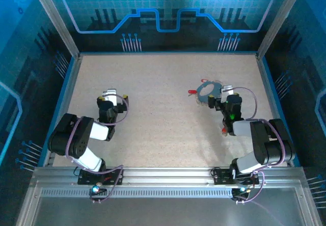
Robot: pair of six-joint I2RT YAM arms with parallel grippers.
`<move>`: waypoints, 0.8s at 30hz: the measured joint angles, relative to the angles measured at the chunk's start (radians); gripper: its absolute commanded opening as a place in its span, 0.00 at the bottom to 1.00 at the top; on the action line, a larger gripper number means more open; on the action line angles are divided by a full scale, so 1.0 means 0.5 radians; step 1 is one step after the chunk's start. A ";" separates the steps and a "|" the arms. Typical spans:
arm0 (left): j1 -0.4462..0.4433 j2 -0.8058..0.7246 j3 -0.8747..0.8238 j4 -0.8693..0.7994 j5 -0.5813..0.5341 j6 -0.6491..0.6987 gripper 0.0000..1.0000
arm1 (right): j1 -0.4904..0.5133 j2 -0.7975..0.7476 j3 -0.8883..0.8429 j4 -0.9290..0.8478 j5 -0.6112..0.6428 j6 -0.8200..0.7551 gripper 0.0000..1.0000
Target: Put the keys on the keyring
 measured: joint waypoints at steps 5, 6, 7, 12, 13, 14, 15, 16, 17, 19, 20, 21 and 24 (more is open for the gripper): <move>0.000 0.000 0.000 0.000 0.000 -0.001 0.99 | 0.000 0.000 0.000 0.000 0.000 0.000 1.00; 0.000 0.000 0.000 0.000 0.000 0.000 0.99 | 0.000 0.000 0.000 0.000 0.000 0.000 1.00; 0.000 0.000 0.000 -0.001 0.000 -0.001 0.99 | 0.000 0.000 0.000 0.000 0.000 0.000 1.00; 0.029 -0.001 0.018 -0.068 0.011 -0.007 0.99 | 0.001 0.000 0.000 0.000 0.002 -0.001 1.00; 0.037 -0.001 0.023 -0.074 0.013 -0.010 0.99 | 0.001 0.000 0.000 0.000 0.002 -0.001 1.00; 0.043 -0.002 0.026 -0.079 0.016 -0.012 0.99 | 0.001 0.000 0.000 0.000 0.002 -0.001 1.00; 0.048 -0.003 0.028 -0.088 0.017 -0.018 0.99 | 0.001 0.000 0.000 0.000 0.002 -0.001 1.00; 0.050 -0.003 0.031 -0.095 0.018 -0.022 0.99 | 0.001 0.000 0.000 0.000 0.002 -0.001 1.00; 0.052 -0.003 0.035 -0.106 0.023 -0.031 0.99 | 0.001 0.000 0.000 0.000 0.002 -0.001 1.00; 0.063 -0.003 0.047 -0.134 0.026 -0.051 0.99 | 0.001 0.000 0.000 -0.001 0.000 -0.001 1.00; 0.070 -0.003 0.053 -0.147 0.025 -0.054 0.99 | 0.000 0.000 0.000 -0.001 -0.002 -0.001 1.00; 0.077 -0.003 0.057 -0.156 0.025 -0.055 0.99 | 0.000 0.000 0.000 -0.001 -0.003 -0.001 1.00; 0.088 -0.005 0.061 -0.163 0.025 -0.055 0.99 | -0.006 0.000 0.000 -0.001 -0.023 -0.001 1.00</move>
